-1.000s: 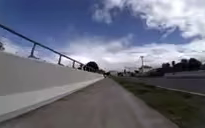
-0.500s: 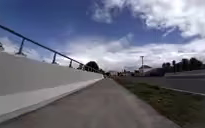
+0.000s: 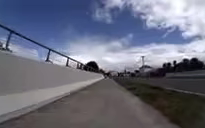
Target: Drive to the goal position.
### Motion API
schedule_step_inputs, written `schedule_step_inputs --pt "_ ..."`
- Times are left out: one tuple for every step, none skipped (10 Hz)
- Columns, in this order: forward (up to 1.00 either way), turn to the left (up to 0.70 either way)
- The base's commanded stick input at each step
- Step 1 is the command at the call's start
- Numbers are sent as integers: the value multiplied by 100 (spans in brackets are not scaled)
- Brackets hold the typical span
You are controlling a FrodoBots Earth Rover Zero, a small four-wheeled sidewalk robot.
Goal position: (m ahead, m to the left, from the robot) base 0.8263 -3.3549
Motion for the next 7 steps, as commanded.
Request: schedule_step_inputs --pt "70 0" --pt "70 0" --pt "70 0" --pt "70 0" --pt "70 0" --pt "70 0" --pt "70 0"
